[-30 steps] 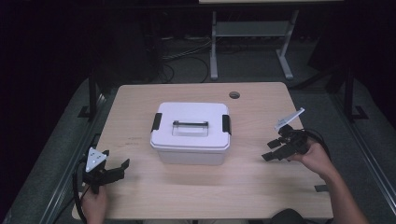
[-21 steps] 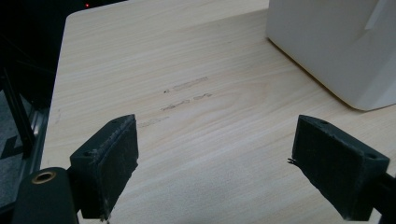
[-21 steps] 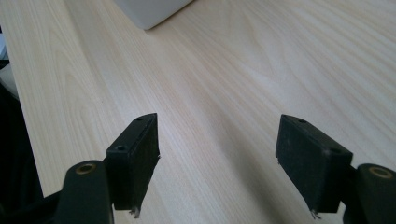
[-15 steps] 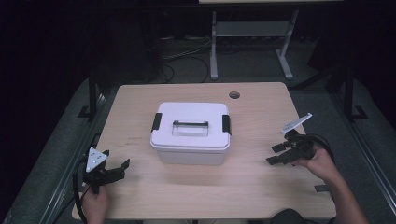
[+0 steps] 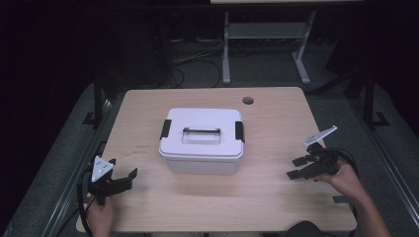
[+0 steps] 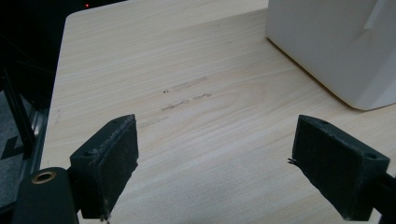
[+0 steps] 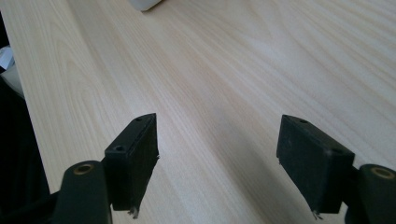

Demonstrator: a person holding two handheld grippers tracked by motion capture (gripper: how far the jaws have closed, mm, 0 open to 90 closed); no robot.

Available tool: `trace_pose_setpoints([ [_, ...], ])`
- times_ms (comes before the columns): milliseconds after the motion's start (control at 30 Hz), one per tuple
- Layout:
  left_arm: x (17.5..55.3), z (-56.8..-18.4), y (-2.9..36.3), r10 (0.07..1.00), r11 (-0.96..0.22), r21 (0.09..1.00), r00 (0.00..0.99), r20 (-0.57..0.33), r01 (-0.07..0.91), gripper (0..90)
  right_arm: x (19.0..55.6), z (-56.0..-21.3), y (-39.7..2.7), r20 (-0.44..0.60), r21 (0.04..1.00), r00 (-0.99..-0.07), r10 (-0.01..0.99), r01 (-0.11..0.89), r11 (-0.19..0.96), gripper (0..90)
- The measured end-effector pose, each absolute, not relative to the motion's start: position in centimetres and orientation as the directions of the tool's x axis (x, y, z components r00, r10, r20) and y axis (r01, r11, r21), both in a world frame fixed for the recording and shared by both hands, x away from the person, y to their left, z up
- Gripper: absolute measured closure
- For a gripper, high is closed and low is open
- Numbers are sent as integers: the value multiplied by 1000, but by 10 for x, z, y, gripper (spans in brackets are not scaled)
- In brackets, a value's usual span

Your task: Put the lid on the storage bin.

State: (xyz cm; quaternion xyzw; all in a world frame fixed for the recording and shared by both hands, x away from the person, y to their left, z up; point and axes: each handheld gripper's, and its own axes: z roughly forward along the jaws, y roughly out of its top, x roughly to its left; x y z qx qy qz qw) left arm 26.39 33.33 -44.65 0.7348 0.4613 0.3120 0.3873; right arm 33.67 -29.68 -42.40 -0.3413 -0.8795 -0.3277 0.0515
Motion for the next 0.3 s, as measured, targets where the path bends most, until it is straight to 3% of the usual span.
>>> trace_pose_setpoints([
  [300, 264, -446, 333, 918, -279, 857, 381, 106, 434, 137, 330, -427, -301, 323, 546, -757, 568, 639, 542, 287],
])
